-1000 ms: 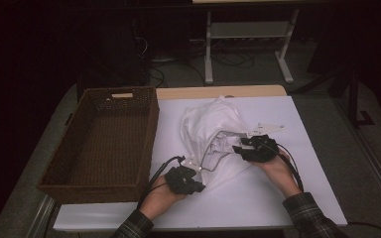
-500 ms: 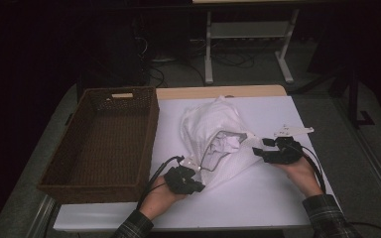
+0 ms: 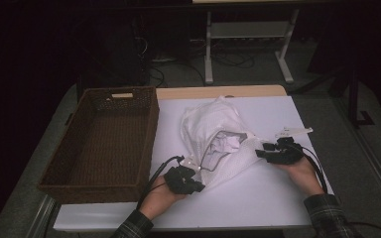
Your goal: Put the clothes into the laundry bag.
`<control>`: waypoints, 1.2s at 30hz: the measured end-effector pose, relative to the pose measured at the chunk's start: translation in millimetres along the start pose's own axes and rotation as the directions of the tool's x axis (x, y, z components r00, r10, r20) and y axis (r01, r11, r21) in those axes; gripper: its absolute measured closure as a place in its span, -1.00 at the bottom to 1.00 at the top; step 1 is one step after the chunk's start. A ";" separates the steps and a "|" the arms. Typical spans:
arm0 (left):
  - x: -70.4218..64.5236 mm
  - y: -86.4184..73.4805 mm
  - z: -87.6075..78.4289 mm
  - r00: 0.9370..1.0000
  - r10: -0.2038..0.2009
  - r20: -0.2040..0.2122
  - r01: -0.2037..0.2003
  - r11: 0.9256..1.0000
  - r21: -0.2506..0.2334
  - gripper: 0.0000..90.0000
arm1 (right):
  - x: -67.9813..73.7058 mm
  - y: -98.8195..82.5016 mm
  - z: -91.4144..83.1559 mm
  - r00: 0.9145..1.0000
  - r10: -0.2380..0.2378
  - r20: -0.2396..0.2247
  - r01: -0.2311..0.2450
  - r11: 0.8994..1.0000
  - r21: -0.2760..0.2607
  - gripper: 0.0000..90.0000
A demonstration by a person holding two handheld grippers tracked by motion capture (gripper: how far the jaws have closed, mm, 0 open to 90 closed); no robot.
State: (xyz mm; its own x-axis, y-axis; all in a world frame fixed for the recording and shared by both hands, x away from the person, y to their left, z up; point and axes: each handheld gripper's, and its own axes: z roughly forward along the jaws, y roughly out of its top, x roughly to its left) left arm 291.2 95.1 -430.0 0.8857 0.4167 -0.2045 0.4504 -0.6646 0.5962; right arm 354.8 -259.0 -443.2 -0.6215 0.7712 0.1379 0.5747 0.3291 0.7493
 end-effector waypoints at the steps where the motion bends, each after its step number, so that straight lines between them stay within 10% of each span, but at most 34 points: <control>1: 0.0 0.0 0.0 1.000 0.000 0.000 0.000 1.000 0.000 0.96 | -0.1 -0.5 1.1 1.000 -0.006 0.001 0.006 1.000 0.006 0.32; 8: 0.2 0.0 -0.6 1.000 -0.001 -0.002 0.001 1.000 -0.003 0.96 | -1.3 -0.7 -2.2 1.000 -0.026 0.014 0.025 1.000 0.012 0.90; 36: 0.6 -0.5 -0.5 1.000 0.003 0.000 -0.003 1.000 0.018 0.96 | 28.3 -55.8 -64.1 0.999 -0.035 0.009 0.035 0.997 0.066 0.93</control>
State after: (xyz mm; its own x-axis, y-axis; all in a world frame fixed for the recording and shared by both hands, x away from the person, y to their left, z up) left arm 291.5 96.0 -430.1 0.8869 0.4151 -0.2030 0.4501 -0.6765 0.5829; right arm 271.0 -290.4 -439.6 -0.6364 0.7642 0.1052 0.5867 0.3910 0.7092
